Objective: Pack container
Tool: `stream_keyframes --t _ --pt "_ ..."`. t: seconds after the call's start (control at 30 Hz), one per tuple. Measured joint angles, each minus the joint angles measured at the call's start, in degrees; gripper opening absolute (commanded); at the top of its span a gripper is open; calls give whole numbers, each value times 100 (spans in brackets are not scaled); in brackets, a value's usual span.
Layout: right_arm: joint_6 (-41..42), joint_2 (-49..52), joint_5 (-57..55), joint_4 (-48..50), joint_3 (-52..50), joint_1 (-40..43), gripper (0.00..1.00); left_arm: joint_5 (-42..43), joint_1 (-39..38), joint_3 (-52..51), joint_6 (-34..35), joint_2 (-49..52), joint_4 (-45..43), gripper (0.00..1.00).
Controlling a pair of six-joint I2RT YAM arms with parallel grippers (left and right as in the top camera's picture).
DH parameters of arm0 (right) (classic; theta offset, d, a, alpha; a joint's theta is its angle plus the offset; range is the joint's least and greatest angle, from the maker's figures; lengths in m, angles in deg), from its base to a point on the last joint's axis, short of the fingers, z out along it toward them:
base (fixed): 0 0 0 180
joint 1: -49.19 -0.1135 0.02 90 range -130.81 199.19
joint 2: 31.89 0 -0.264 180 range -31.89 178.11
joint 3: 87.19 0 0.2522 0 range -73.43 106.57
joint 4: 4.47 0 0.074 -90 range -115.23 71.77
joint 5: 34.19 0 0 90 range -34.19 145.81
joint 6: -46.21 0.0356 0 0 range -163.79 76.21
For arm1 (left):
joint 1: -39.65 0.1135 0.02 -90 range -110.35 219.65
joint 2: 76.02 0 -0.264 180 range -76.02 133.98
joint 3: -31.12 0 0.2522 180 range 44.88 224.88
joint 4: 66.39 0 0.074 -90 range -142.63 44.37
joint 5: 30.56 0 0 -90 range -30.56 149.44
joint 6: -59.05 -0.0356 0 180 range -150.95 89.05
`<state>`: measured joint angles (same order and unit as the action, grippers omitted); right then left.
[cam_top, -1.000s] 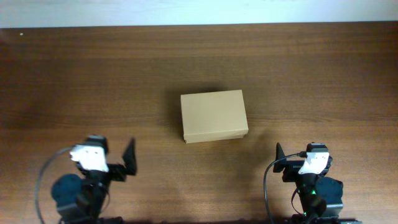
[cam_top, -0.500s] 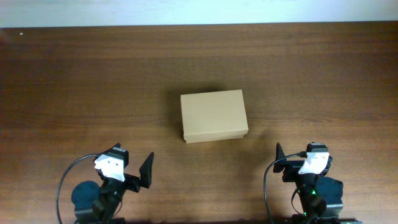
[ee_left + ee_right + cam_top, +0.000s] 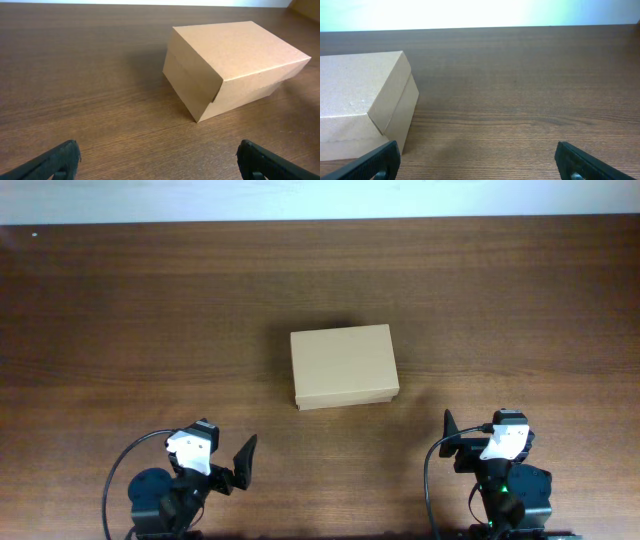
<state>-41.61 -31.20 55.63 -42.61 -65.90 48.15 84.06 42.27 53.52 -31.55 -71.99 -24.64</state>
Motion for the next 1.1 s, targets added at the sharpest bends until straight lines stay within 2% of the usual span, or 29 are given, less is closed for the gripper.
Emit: stream_keyframes --t 1.1 --pt "-4 0 -2 0 0 0 99 0 -26 0 2 -164 0 100"
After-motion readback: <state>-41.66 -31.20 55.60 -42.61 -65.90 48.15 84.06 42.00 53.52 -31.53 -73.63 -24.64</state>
